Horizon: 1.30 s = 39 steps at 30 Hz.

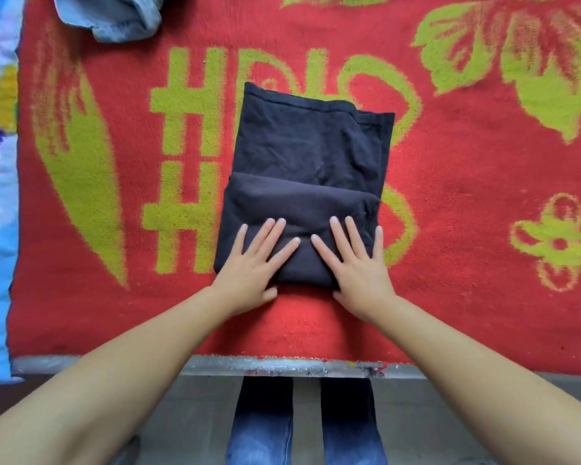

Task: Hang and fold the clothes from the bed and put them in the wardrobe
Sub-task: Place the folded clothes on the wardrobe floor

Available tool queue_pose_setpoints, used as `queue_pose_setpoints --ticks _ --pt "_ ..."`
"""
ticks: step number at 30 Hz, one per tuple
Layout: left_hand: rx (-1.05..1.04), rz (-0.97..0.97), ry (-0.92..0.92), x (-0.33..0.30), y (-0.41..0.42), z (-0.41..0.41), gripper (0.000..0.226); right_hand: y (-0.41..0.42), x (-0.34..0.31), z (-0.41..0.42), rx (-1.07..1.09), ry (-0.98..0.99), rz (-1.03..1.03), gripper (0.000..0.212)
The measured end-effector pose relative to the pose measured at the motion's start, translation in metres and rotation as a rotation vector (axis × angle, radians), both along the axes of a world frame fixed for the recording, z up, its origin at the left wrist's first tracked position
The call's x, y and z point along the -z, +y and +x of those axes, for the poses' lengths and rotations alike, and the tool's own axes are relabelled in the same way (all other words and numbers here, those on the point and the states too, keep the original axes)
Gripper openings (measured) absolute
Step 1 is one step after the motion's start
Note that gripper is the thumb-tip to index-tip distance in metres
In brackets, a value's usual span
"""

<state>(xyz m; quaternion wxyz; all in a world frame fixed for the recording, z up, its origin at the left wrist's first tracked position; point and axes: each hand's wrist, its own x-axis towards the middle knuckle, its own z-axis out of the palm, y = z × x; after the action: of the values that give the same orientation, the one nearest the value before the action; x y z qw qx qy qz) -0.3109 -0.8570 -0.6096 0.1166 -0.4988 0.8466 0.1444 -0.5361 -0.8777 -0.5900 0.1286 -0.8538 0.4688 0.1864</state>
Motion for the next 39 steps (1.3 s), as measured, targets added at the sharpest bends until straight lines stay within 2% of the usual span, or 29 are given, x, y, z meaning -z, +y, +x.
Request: queue_pose_setpoints --ticks 2,5,8,11,13,15,16,18,22,24,25,28,31,33,36,38,39 --pt "-0.126 0.038 -0.066 -0.003 -0.005 0.002 0.118 -0.008 0.002 -0.002 0.049 0.071 -0.006 0.11" --pt "-0.129 0.064 -0.105 -0.013 -0.013 -0.001 0.111 -0.011 -0.011 0.008 0.021 0.105 -0.009 0.083" --pt "-0.097 0.351 -0.196 -0.041 -0.019 -0.002 0.098 -0.015 -0.044 0.011 -0.049 0.182 0.21 0.076" --pt "-0.08 0.769 -0.101 -0.089 -0.022 -0.002 0.082 -0.028 -0.088 0.002 -0.096 0.162 0.646 0.07" --pt "-0.092 1.056 0.009 -0.117 -0.033 0.007 0.061 -0.042 -0.118 -0.006 -0.027 0.041 0.937 0.047" --pt "-0.139 1.181 0.179 -0.125 -0.055 0.023 0.033 -0.063 -0.129 -0.015 -0.005 -0.011 0.949 0.023" --pt "-0.212 1.167 0.277 -0.123 -0.068 0.032 0.026 -0.077 -0.128 -0.02 0.013 -0.038 0.883 0.021" --pt "-0.484 1.108 0.472 -0.109 -0.092 0.05 0.023 -0.102 -0.111 -0.03 0.15 -0.139 0.748 0.023" --pt "-1.072 0.871 0.777 -0.068 -0.113 0.048 0.012 -0.125 -0.055 -0.041 0.673 -0.428 0.462 0.029" --pt "-1.351 0.653 0.859 -0.041 -0.104 0.035 0.019 -0.114 -0.031 -0.038 0.902 -0.446 0.345 0.038" --pt "-1.417 0.498 0.825 -0.03 -0.097 0.027 0.023 -0.102 -0.022 -0.035 0.995 -0.449 0.291 0.044" --pt "-1.336 0.151 0.66 -0.019 -0.073 0.004 0.031 -0.07 -0.012 -0.022 1.098 -0.502 0.083 0.043" --pt "-1.227 -0.031 0.697 -0.017 -0.062 -0.004 0.027 -0.056 -0.01 -0.02 1.113 -0.393 -0.105 0.033" --pt "-1.174 -0.068 0.657 -0.014 -0.066 -0.004 0.027 -0.055 -0.006 -0.022 1.137 -0.331 -0.137 0.032" --pt "-1.183 -0.038 0.439 -0.006 -0.075 -0.005 0.035 -0.058 -0.002 -0.02 1.165 -0.248 -0.104 0.035" --pt "-1.152 -0.091 0.354 -0.008 -0.075 -0.004 0.047 -0.059 -0.007 -0.018 1.057 -0.202 -0.169 0.051" --pt "-1.034 -0.18 0.304 -0.01 -0.069 -0.004 0.054 -0.056 -0.011 -0.018 0.927 -0.197 -0.219 0.06"
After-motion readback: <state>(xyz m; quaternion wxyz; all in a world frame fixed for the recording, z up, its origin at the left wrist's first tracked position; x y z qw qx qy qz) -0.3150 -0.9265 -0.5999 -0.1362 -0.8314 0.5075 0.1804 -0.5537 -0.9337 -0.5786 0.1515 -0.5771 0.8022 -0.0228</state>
